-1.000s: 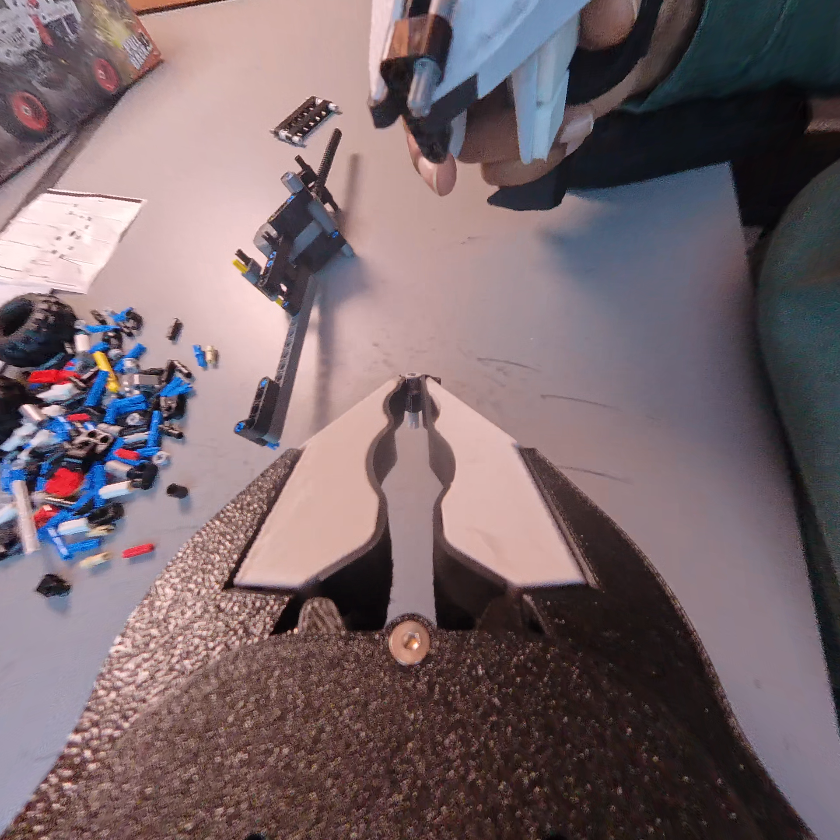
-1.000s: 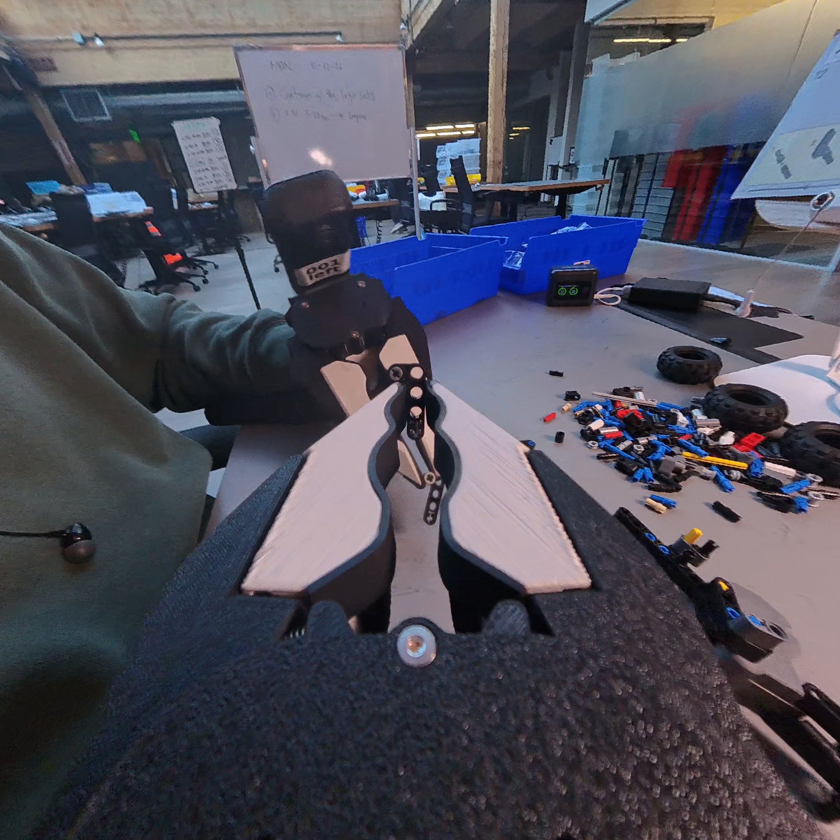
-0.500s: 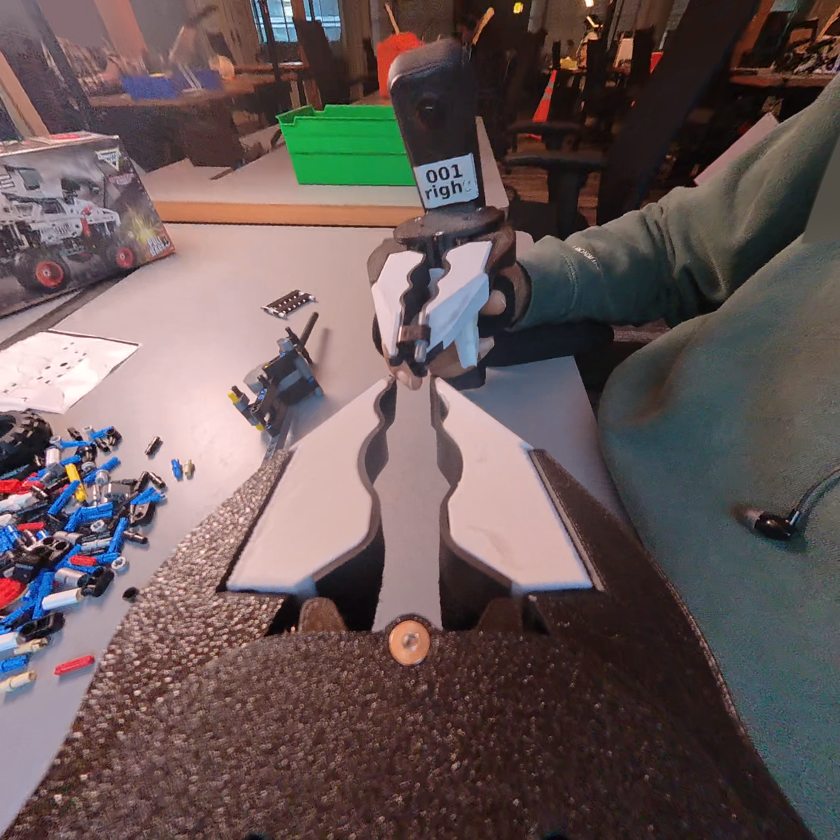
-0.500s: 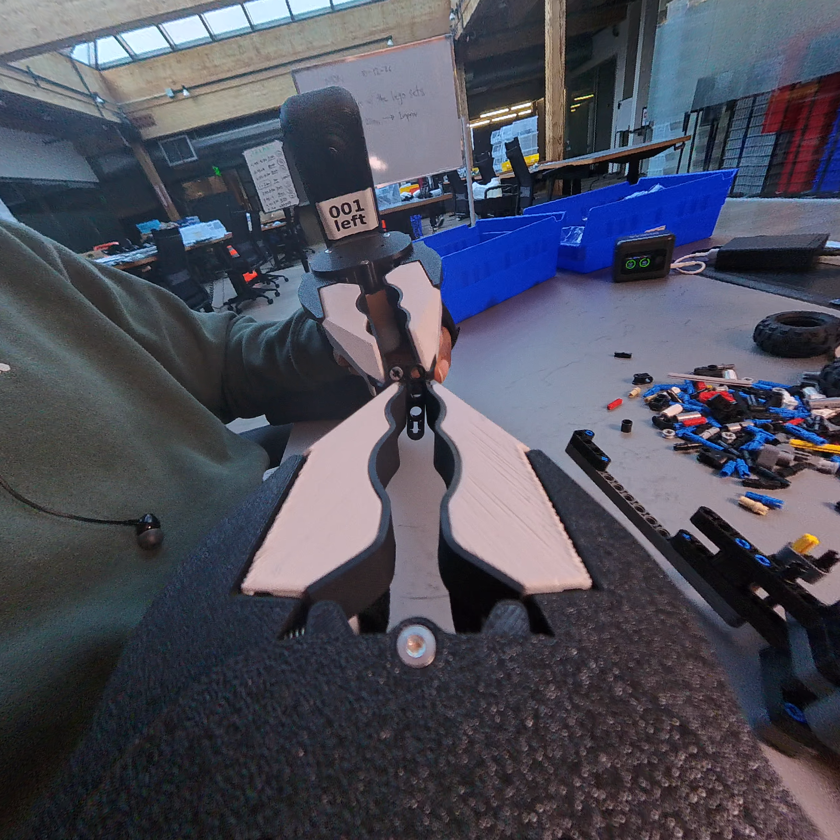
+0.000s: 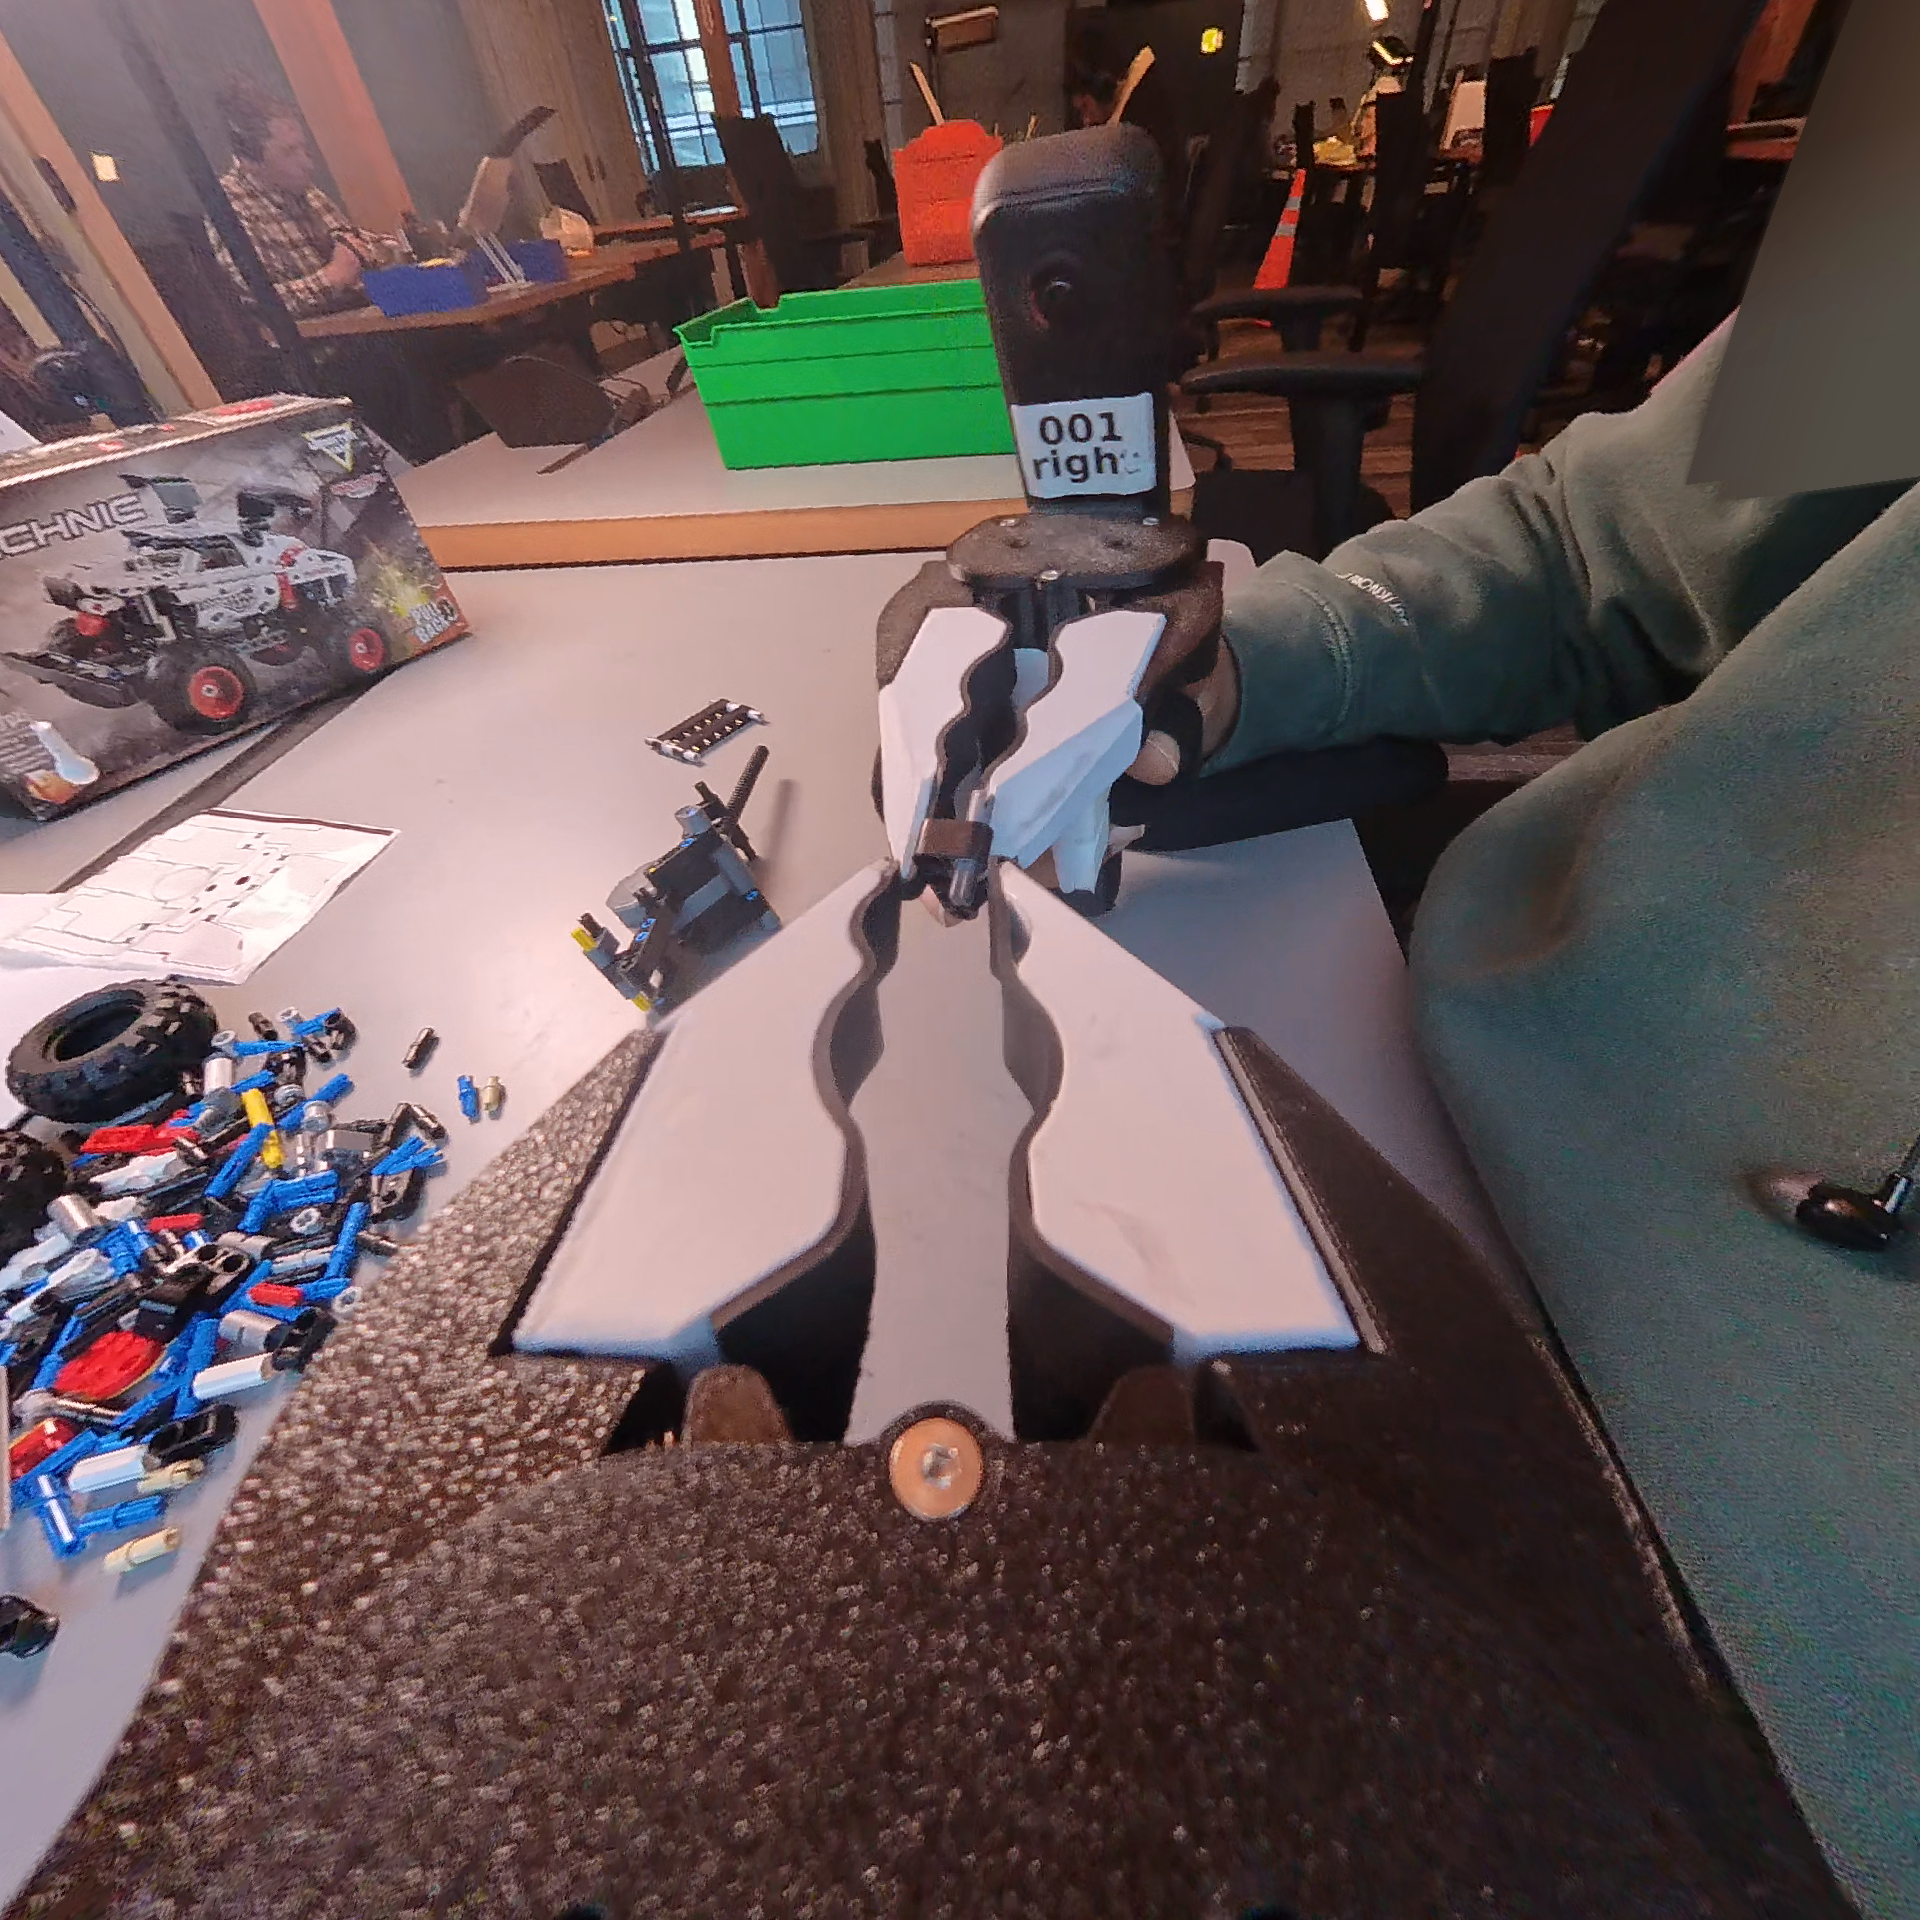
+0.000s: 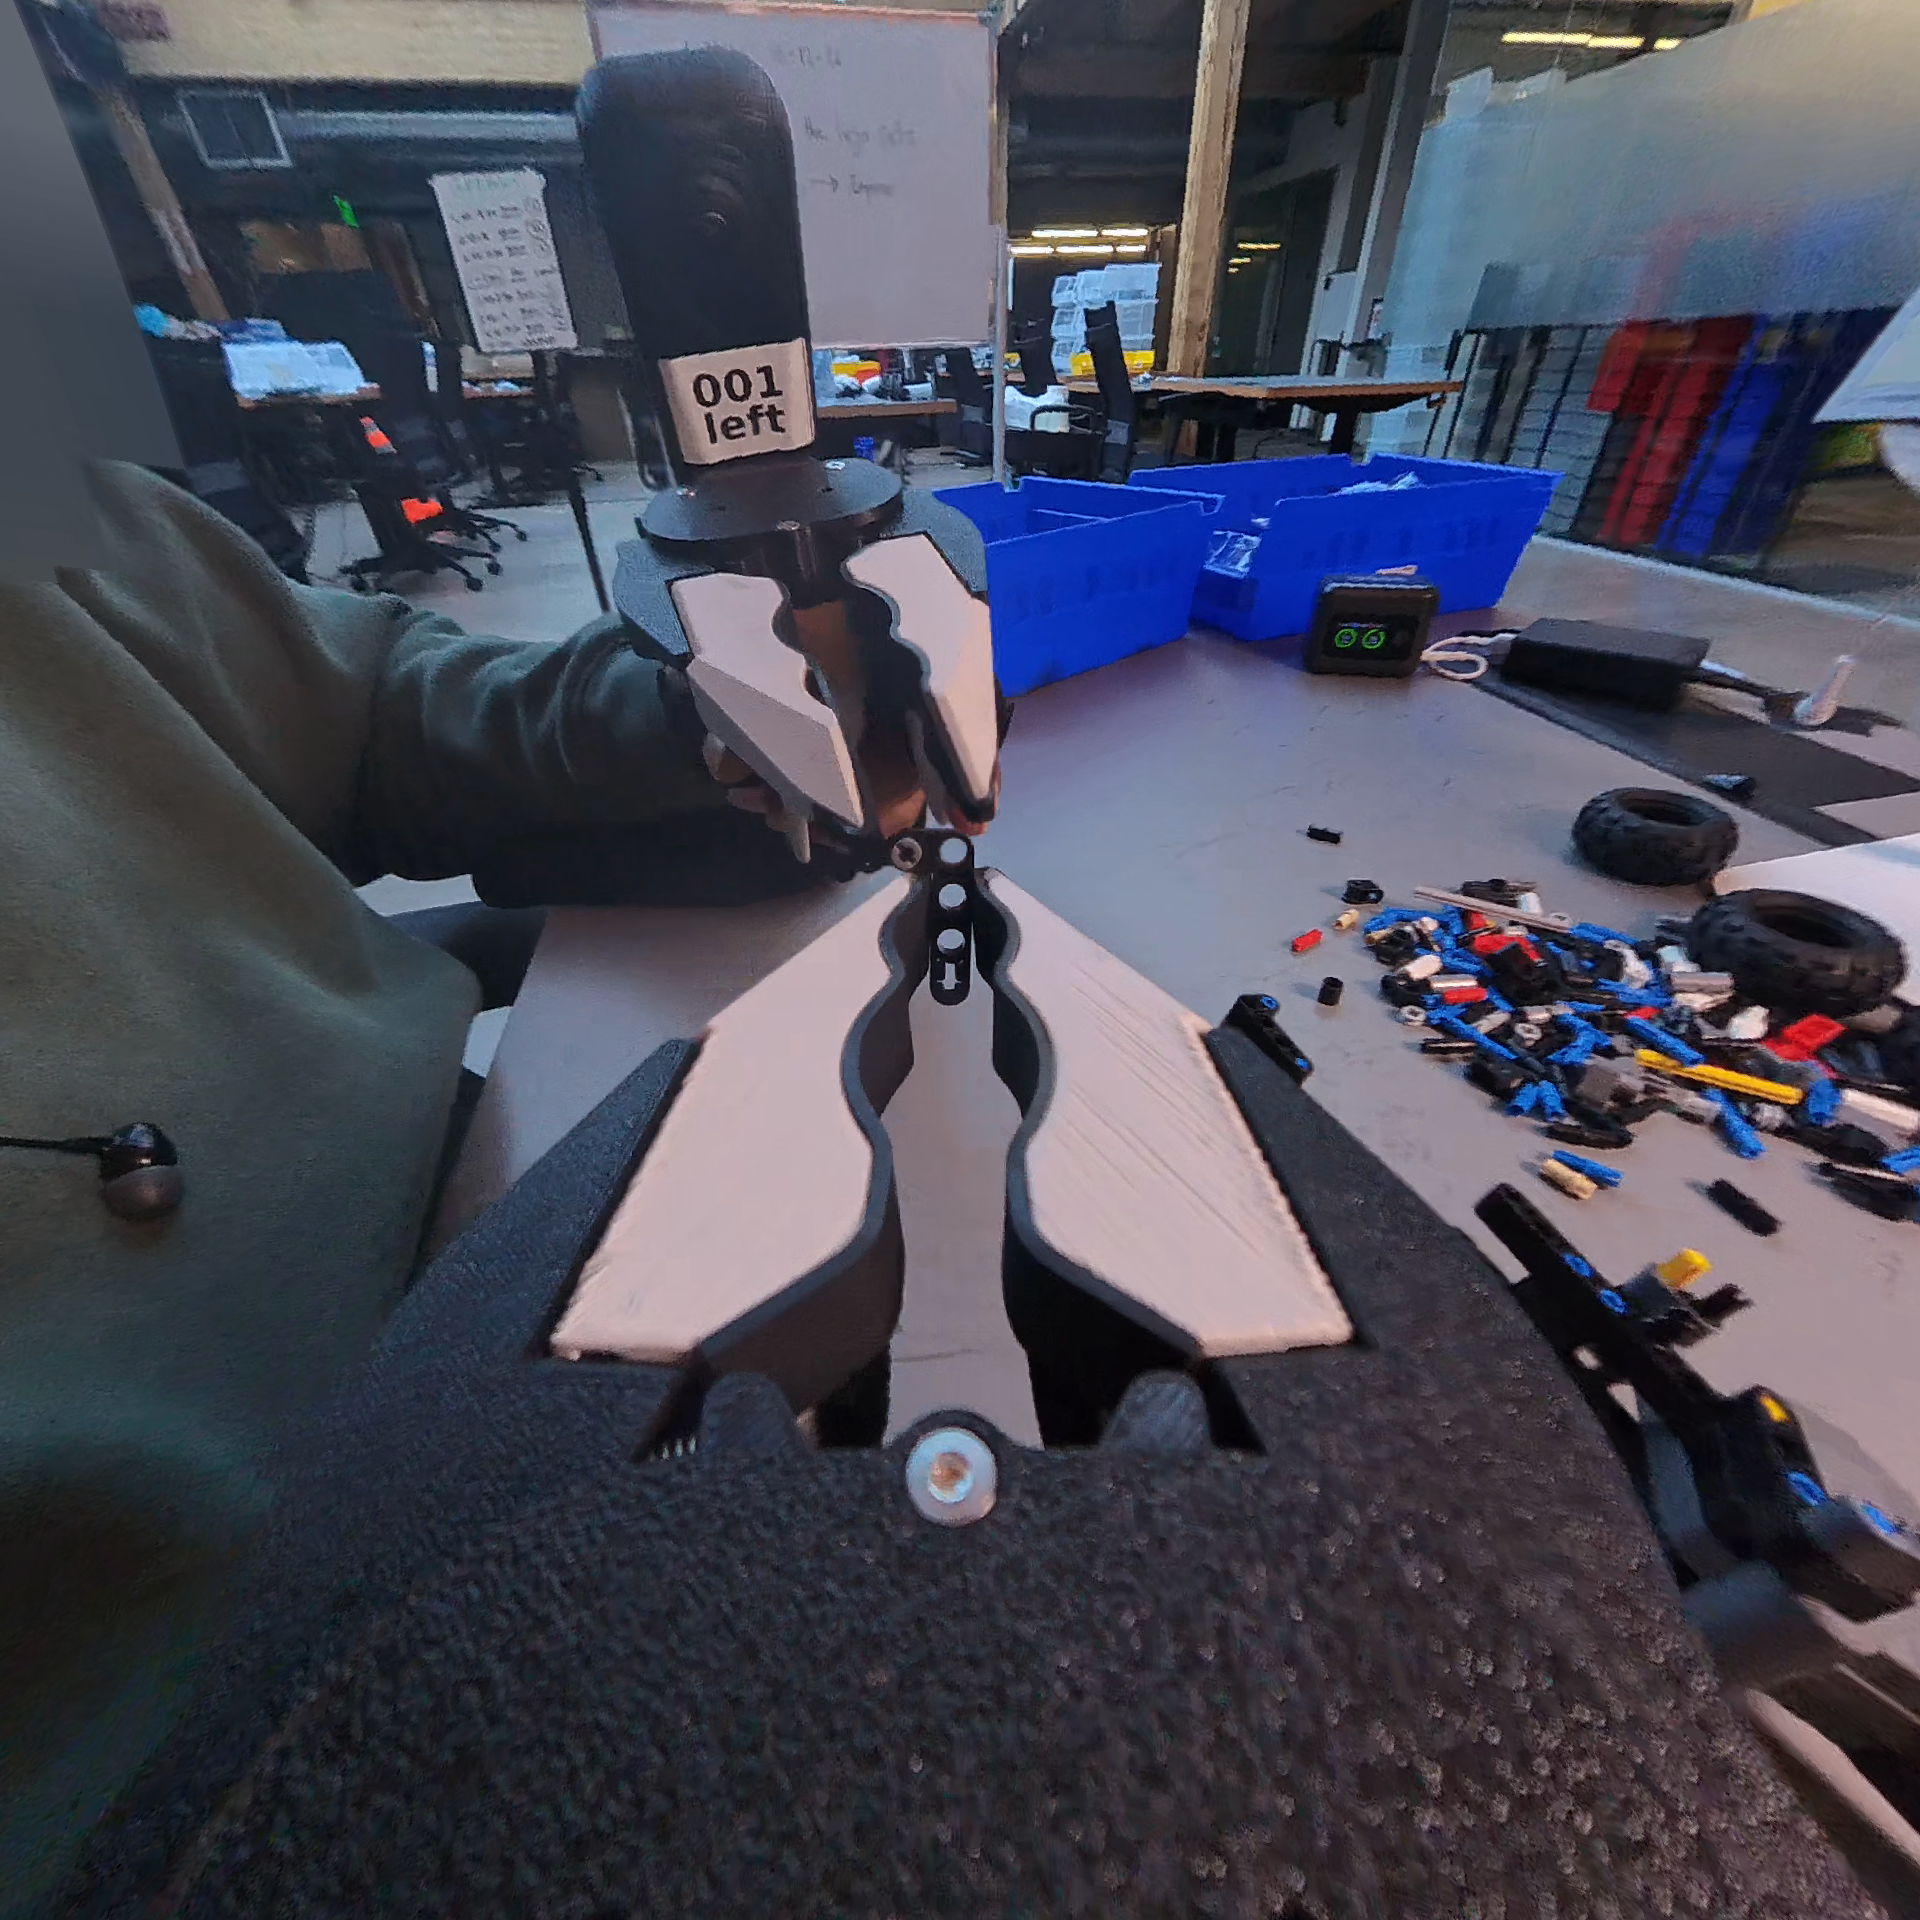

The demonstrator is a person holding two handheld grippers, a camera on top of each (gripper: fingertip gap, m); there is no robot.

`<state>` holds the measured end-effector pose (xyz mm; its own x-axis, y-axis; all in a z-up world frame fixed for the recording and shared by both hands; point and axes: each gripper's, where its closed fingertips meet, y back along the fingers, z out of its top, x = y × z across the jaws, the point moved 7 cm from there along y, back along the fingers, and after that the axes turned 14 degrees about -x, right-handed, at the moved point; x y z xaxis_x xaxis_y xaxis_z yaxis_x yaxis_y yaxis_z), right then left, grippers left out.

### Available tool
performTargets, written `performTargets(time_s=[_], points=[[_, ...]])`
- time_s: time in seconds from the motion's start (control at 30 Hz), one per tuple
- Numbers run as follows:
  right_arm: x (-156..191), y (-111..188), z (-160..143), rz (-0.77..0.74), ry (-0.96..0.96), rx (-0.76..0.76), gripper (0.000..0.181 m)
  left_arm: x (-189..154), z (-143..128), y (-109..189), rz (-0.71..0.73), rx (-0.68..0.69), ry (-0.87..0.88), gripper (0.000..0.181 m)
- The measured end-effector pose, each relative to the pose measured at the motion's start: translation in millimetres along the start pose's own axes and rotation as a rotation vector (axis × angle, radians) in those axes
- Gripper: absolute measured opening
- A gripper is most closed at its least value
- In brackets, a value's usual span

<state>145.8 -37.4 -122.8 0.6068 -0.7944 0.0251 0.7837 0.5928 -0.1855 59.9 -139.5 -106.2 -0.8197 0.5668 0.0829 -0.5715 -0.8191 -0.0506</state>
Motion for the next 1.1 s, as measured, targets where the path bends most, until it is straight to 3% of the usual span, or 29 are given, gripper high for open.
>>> performTargets(time_s=[0.13, 0.3, 0.63, 0.77, 1.1], points=[[8.2, -1.6, 2.1, 0.008, 0.139, -0.015, 0.007, -6.6, -1.4, -3.2, -0.024, 0.005, -0.067, 0.025], [16.4, -0.5, 6.0, 0.041, 0.239, -0.06, 0.007, -14.4, 1.5, -5.7, -0.038, -0.013, -0.143, 0.023], [20.9, 1.1, 11.4, 0.125, 0.147, -0.139, 0.007, -21.8, 9.5, -3.0, -0.063, -0.069, -0.195, 0.019], [19.0, 3.2, 13.8, 0.12, 0.146, -0.162, 0.007, -24.8, 12.7, -0.2, -0.074, -0.087, -0.211, 0.004], [19.3, 1.9, 8.3, 0.134, 0.161, -0.131, 0.008, -26.7, 10.3, -1.5, -0.092, -0.052, -0.188, 0.004]])
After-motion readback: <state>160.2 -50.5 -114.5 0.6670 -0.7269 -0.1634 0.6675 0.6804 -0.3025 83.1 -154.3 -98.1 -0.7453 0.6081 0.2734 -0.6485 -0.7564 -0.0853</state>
